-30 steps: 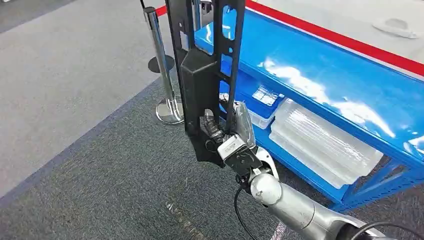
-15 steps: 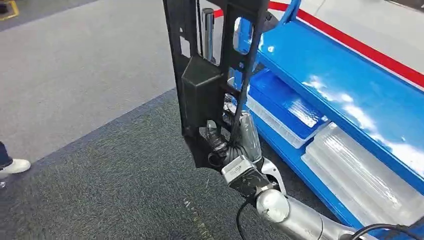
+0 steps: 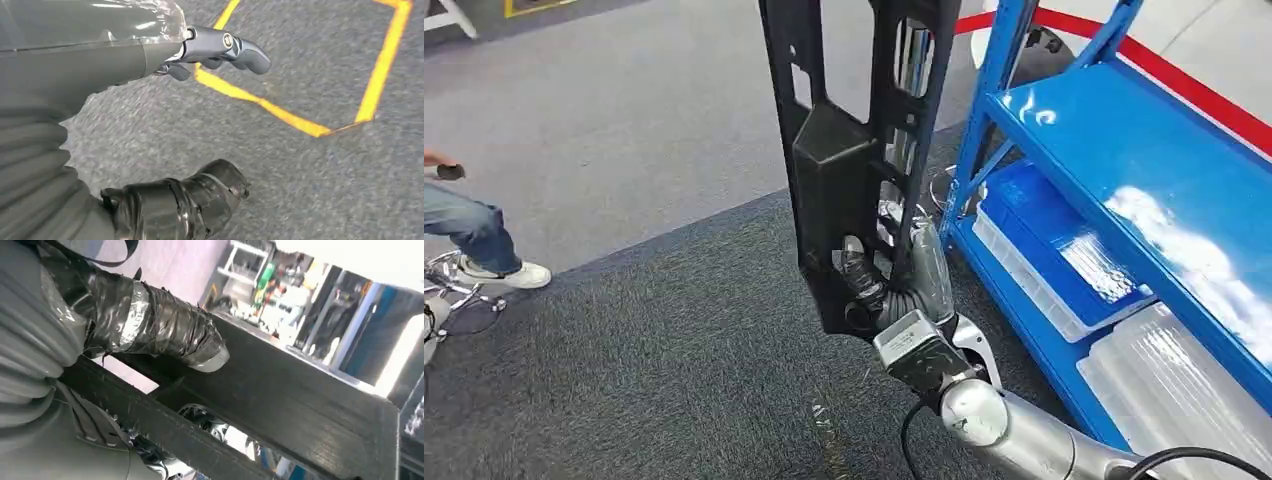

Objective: Take the parts from the cabinet and place them on the table.

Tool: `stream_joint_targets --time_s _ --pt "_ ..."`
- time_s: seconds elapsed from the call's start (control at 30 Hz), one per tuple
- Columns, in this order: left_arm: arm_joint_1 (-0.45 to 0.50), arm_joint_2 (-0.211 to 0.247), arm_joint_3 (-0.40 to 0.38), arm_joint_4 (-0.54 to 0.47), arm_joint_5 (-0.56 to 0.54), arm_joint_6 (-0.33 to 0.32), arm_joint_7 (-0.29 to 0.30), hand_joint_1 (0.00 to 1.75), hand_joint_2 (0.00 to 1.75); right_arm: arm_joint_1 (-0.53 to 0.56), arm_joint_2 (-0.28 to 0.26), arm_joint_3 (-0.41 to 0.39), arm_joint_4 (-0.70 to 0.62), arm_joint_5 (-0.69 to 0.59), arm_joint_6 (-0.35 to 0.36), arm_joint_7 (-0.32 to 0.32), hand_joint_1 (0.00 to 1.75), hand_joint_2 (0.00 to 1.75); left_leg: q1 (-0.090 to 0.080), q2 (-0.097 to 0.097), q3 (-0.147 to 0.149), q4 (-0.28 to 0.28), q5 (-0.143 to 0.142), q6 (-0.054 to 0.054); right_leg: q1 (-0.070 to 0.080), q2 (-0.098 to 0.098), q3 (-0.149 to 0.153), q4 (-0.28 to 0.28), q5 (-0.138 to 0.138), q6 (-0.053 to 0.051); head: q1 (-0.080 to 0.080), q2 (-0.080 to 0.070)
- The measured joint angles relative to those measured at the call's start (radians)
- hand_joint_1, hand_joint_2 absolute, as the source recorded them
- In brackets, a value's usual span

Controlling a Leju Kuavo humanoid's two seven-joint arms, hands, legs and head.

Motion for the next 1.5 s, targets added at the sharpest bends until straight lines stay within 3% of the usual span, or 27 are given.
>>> stream_joint_targets --time_s 0.07,0.1,0.13,0.27,0.3,0.33,0.37,0.47,0.5,0.53,0.6,0.63,0.67,0.7,0.8,0.83,0.87,0.9,0.97,1.03,1.07,1.13,1.2,1.33,1.4,1.43,1.5 --pt "0.002 -0.004 0.0 0.0 0.002 0.0 0.0 0.0 1.75 0.0 0.0 0.0 0.0 0.009 0.0 0.005 1.75 1.75 -0.014 0.011 0.072 -0.149 0.09 0.019 0.003 -0.025 0.015 -0.003 -0.009 -0.002 0.0 0.0" --pt "0.001 -0.004 0.0 0.0 0.003 0.001 0.0 0.0 1.75 -0.001 0.0 0.0 -0.001 0.01 0.0 0.006 1.75 1.75 -0.032 0.056 0.117 -0.243 0.127 0.033 0.003 -0.037 0.027 -0.011 -0.014 -0.003 0.0 0.0" --pt "-0.002 -0.003 -0.001 0.0 0.003 0.001 0.0 0.0 1.75 0.0 0.0 0.0 -0.002 0.011 0.0 0.006 1.75 1.75 -0.043 0.09 0.131 -0.258 0.109 0.032 0.002 -0.046 0.035 -0.022 -0.014 -0.001 0.0 0.0" --pt "-0.006 0.003 -0.003 0.0 0.005 0.003 -0.003 0.0 1.75 -0.002 0.0 0.0 -0.003 0.011 -0.001 0.013 1.75 1.75 -0.062 0.052 0.157 -0.319 0.112 0.042 0.004 -0.095 0.057 -0.056 -0.012 0.011 0.0 0.0" --pt "0.0 0.003 -0.003 0.0 0.006 0.004 -0.003 0.0 1.75 -0.002 -0.001 0.0 -0.005 0.011 -0.003 0.015 1.75 1.75 -0.041 0.039 0.185 -0.348 0.123 0.042 0.001 -0.075 0.061 -0.055 -0.021 0.018 0.003 0.0" --pt "0.003 0.001 -0.003 0.0 0.007 0.005 -0.004 0.0 1.75 -0.002 -0.002 0.0 -0.005 0.011 -0.004 0.015 1.75 1.75 -0.044 0.028 0.198 -0.362 0.124 0.04 0.001 -0.014 0.06 -0.032 -0.027 0.018 0.002 0.0" --pt "0.001 0.0 -0.003 0.0 0.008 0.005 -0.003 0.0 1.75 -0.002 -0.002 0.0 -0.005 0.012 -0.005 0.014 1.75 1.75 -0.041 0.02 0.203 -0.362 0.124 0.05 0.002 0.027 0.026 0.028 -0.052 0.017 0.002 0.0" --pt "-0.009 -0.005 -0.005 0.0 0.015 0.005 -0.004 0.0 1.75 0.003 -0.004 0.0 -0.005 0.011 -0.01 0.016 1.75 1.75 -0.037 -0.025 0.203 -0.354 0.114 0.055 0.002 0.051 -0.118 0.251 -0.127 0.023 0.002 0.0" --pt "-0.008 -0.005 -0.006 0.0 0.016 0.005 -0.004 0.0 1.75 0.005 -0.005 0.0 -0.005 0.011 -0.011 0.016 1.75 1.75 -0.034 -0.042 0.204 -0.347 0.109 0.052 0.001 0.051 -0.143 0.27 -0.114 0.028 0.002 0.0" --pt "-0.006 -0.005 -0.008 0.0 0.018 0.005 -0.003 0.0 1.75 0.005 -0.005 0.0 -0.005 0.011 -0.011 0.017 1.75 1.75 -0.031 -0.055 0.205 -0.343 0.105 0.05 0.0 0.05 -0.142 0.25 -0.084 0.032 0.002 0.0" --pt "0.0 -0.006 -0.011 0.0 0.018 0.005 -0.003 0.0 1.75 0.005 -0.005 0.0 -0.005 0.011 -0.017 0.017 1.75 1.75 -0.018 -0.088 0.205 -0.315 0.086 0.034 -0.011 0.06 -0.083 0.087 0.031 0.048 0.002 0.0" --pt "0.0 -0.006 -0.012 0.0 0.018 0.005 -0.003 0.0 1.75 0.005 -0.005 0.0 -0.005 0.011 -0.021 0.017 1.75 1.75 -0.012 -0.103 0.2 -0.294 0.073 0.023 -0.022 0.09 -0.053 0.01 0.061 0.058 0.002 0.0" --pt "-0.002 -0.003 -0.013 0.0 0.018 0.006 -0.003 0.0 1.75 0.005 -0.004 0.0 -0.002 0.01 -0.022 0.018 1.75 1.75 -0.015 -0.116 0.183 -0.272 0.061 0.012 -0.024 0.149 -0.049 0.005 0.03 0.065 0.004 0.0" --pt "-0.005 -0.003 -0.013 0.0 0.019 0.007 -0.003 0.0 1.75 0.008 -0.004 0.0 -0.005 0.011 -0.025 0.015 1.75 1.75 -0.013 -0.128 0.171 -0.259 0.058 0.011 -0.022 0.138 -0.048 0.011 0.032 0.04 0.001 0.001" --pt "0.008 -0.006 -0.018 0.0 0.018 0.01 -0.003 0.0 1.75 0.01 -0.005 0.0 -0.005 0.011 -0.026 0.016 1.75 1.75 -0.007 -0.157 0.159 -0.266 0.062 0.007 -0.016 0.105 -0.046 0.008 0.03 0.021 0.002 0.0" --pt "0.009 -0.004 -0.019 0.0 0.019 0.011 -0.002 0.0 1.75 0.01 -0.005 0.0 -0.005 0.011 -0.027 0.016 1.75 1.75 -0.004 -0.147 0.16 -0.259 0.057 0.004 -0.022 0.089 -0.04 0.006 0.029 0.013 0.002 0.0" --pt "0.009 -0.006 -0.019 0.0 0.02 0.013 -0.003 0.0 1.75 0.013 -0.005 0.0 -0.005 0.011 -0.028 0.016 1.75 1.75 -0.012 -0.075 0.149 -0.227 0.042 -0.003 -0.018 0.081 -0.032 0.001 0.027 0.009 -0.004 0.0" --pt "0.004 -0.006 -0.02 0.0 0.02 0.013 -0.003 0.0 1.75 0.014 -0.005 0.0 -0.005 0.011 -0.029 0.015 1.75 1.75 -0.009 -0.037 0.12 -0.173 0.015 -0.009 -0.015 0.066 -0.026 -0.003 0.025 0.006 -0.003 0.0" --pt "-0.002 -0.006 -0.027 0.0 0.019 0.013 -0.003 0.0 1.75 0.014 -0.005 0.0 -0.005 0.011 -0.031 0.015 1.75 1.75 -0.005 -0.004 0.039 -0.034 -0.041 -0.011 -0.006 0.034 -0.022 -0.004 0.021 0.002 -0.004 0.0" --pt "-0.001 -0.006 -0.028 0.0 0.019 0.013 -0.003 0.0 1.75 0.015 -0.005 0.0 -0.005 0.011 -0.033 0.015 1.75 1.75 -0.005 0.0 0.003 0.013 -0.039 -0.006 -0.001 0.007 -0.019 -0.004 0.015 0.0 -0.004 0.0" --pt "0.003 -0.006 -0.028 0.0 0.02 0.013 -0.003 0.0 1.75 0.015 -0.005 0.0 -0.005 0.011 -0.033 0.015 1.75 1.75 -0.006 0.0 0.019 -0.028 -0.005 0.001 0.002 -0.008 -0.014 -0.004 0.01 -0.001 -0.004 0.0" --pt "0.006 -0.009 -0.028 0.0 0.021 0.013 -0.003 0.0 1.75 0.015 -0.005 0.0 -0.005 0.011 -0.033 0.015 1.75 1.75 -0.016 0.02 0.103 -0.19 0.09 0.016 0.005 -0.034 0.002 -0.007 0.0 -0.001 -0.004 0.0" --pt "0.002 -0.009 -0.028 0.0 0.021 0.013 -0.003 0.0 1.75 0.016 -0.005 0.0 -0.005 0.011 -0.033 0.015 1.75 1.75 -0.042 0.104 0.146 -0.262 0.084 0.022 0.009 -0.055 0.02 -0.02 -0.004 0.001 -0.003 0.0" --pt "0.001 -0.003 -0.029 0.0 0.021 0.013 -0.003 0.0 1.75 0.016 -0.005 0.0 -0.005 0.011 -0.036 0.015 1.75 1.75 -0.051 0.055 0.171 -0.308 0.088 0.035 0.013 -0.105 0.048 -0.043 -0.014 0.024 -0.003 0.0" --pt "0.006 -0.004 -0.03 0.0 0.021 0.013 -0.003 0.0 1.75 0.018 -0.005 -0.001 -0.005 0.011 -0.036 0.015 1.75 1.75 -0.04 0.036 0.203 -0.338 0.095 0.036 0.004 -0.023 0.044 -0.016 -0.023 0.03 -0.002 0.0" --pt "0.001 -0.004 -0.03 0.0 0.022 0.013 -0.003 0.0 1.75 0.016 -0.005 -0.002 -0.005 0.013 -0.037 0.013 1.75 1.75 -0.036 0.02 0.21 -0.341 0.096 0.048 0.009 0.033 -0.01 0.073 -0.059 0.031 -0.004 0.0" --pt "-0.005 -0.005 -0.032 0.0 0.023 0.013 -0.003 0.0 1.75 0.021 -0.005 -0.002 -0.005 0.011 -0.039 0.013 1.75 1.75 -0.035 -0.011 0.21 -0.338 0.091 0.054 0.009 0.049 -0.107 0.22 -0.104 0.033 -0.001 0.0"
